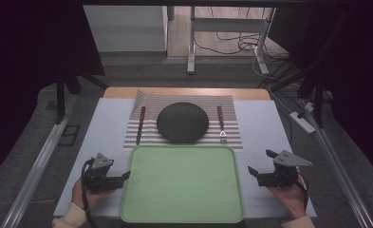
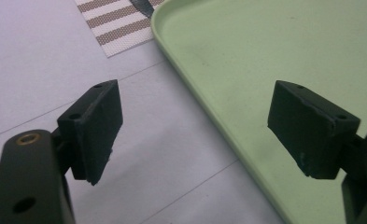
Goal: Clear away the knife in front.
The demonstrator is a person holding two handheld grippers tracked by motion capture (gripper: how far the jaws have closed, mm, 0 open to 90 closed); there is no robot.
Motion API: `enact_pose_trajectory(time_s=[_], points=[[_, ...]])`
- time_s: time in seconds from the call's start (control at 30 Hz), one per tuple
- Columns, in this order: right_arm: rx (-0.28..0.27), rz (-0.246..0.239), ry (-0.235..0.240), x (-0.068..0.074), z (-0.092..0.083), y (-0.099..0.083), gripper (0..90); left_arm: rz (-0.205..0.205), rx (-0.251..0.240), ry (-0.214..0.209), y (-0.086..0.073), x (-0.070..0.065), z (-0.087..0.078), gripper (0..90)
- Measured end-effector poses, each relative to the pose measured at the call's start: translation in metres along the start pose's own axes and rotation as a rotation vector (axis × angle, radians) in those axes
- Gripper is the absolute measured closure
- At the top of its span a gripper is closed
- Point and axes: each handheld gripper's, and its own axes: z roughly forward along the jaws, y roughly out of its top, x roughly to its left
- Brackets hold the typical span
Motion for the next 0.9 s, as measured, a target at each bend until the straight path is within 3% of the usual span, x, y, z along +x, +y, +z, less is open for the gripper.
enact_pose_trajectory(time_s=[0.23,0.47,0.9], points=[[-0.002,0.009,0.031,-0.002,0.005,0.0,5.7,-0.023,-0.004,0.008,-0.001,0.004,-0.002,18.9],[-0.004,0.009,0.047,0.0,0.007,0.002,6.0,-0.015,-0.009,0.008,-0.003,0.001,-0.007,19.0],[0.027,0.005,0.056,0.002,0.01,0.002,6.2,0.009,-0.024,-0.004,0.022,0.003,0.0,18.8]])
